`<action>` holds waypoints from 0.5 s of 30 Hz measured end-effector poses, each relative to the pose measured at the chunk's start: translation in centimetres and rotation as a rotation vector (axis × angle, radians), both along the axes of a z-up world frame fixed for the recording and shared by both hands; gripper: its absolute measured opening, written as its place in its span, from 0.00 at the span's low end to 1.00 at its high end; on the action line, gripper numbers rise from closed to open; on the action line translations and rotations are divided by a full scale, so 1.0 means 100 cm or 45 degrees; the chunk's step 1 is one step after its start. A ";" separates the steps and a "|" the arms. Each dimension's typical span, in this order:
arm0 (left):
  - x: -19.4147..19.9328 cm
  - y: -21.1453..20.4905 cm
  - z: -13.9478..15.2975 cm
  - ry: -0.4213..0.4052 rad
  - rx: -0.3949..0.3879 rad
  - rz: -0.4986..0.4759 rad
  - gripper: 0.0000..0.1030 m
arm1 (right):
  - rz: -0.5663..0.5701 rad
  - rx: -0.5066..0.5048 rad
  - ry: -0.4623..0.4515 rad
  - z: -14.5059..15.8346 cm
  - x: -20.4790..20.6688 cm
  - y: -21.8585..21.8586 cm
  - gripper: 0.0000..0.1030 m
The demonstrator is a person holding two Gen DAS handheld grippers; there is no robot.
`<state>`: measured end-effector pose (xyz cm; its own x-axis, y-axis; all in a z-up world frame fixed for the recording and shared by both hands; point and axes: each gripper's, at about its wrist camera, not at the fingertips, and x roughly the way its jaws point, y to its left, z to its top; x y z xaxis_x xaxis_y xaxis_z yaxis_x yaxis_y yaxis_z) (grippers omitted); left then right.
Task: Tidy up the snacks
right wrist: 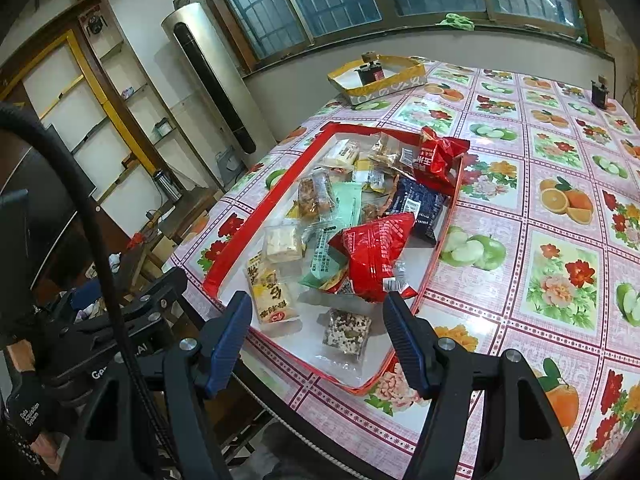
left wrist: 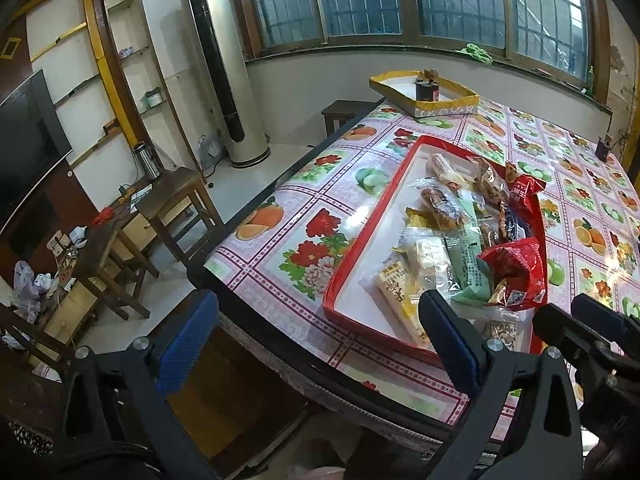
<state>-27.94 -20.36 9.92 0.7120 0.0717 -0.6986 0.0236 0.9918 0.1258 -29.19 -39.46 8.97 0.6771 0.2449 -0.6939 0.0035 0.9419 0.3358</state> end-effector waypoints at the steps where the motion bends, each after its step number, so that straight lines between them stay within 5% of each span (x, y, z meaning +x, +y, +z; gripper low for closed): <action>1: 0.000 0.000 0.000 -0.002 -0.001 0.000 0.97 | 0.002 -0.001 -0.004 0.001 0.001 0.000 0.66; 15: 0.001 0.002 0.000 0.008 -0.019 -0.006 0.97 | 0.007 -0.033 -0.018 0.005 0.004 0.006 0.66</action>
<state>-27.81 -20.11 9.90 0.7076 0.0579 -0.7042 0.0292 0.9934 0.1110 -28.77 -38.85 9.48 0.6856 0.2308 -0.6905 -0.0060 0.9502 0.3117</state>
